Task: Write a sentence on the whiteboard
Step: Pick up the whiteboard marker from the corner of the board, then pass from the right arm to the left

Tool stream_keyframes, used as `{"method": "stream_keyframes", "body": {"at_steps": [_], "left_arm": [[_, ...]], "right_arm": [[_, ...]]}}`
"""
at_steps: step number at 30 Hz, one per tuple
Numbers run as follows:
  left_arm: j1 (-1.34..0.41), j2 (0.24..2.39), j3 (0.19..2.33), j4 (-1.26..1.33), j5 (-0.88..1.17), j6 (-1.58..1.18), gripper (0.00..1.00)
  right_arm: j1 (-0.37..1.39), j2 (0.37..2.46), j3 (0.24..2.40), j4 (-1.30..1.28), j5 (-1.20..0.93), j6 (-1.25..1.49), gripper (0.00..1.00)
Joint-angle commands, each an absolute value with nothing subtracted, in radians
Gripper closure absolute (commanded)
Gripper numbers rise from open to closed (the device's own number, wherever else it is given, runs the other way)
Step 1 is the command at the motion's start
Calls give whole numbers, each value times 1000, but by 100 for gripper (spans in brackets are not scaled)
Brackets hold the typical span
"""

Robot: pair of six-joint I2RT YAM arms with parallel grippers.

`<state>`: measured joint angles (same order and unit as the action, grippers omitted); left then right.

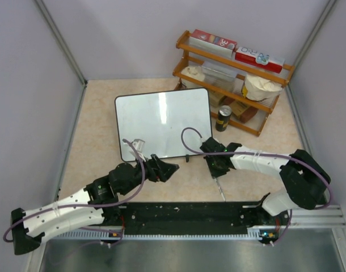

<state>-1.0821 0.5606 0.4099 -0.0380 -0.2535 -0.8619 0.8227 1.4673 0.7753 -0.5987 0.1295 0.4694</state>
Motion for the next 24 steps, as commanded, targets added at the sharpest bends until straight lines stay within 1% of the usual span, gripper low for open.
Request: {"method": "stream_keyframes", "body": {"at_steps": [1,6,10,11,12,16,18,20,24], "left_arm": [[-1077,557,448,-181,-278,-844,9],[-1075,604,457,-158,-200,-818,9],[-1077,708,472,-36,-105,-781,10],[-1077,763,488,-8,-82,-770,10],[-1077,797,500,73,-55,-752,10],[-1078,1018,628,179,124,-710,11],[-1080,1093,681,222,190,-695,12],[-1080,1190,747,253,274,-689,18],[-1088,1285,781,371,350,-709,21]], "right_arm": [[836,1412,762,-597,173,495,100],[838,1218,810,-597,161,515,100],[836,1077,860,-585,167,535,100],[838,1045,865,-580,170,548,100],[836,991,867,-569,169,552,100],[835,859,842,-509,160,595,100],[836,798,827,-465,146,629,100],[834,769,805,-437,135,653,100],[834,739,799,-434,138,667,100]]}}
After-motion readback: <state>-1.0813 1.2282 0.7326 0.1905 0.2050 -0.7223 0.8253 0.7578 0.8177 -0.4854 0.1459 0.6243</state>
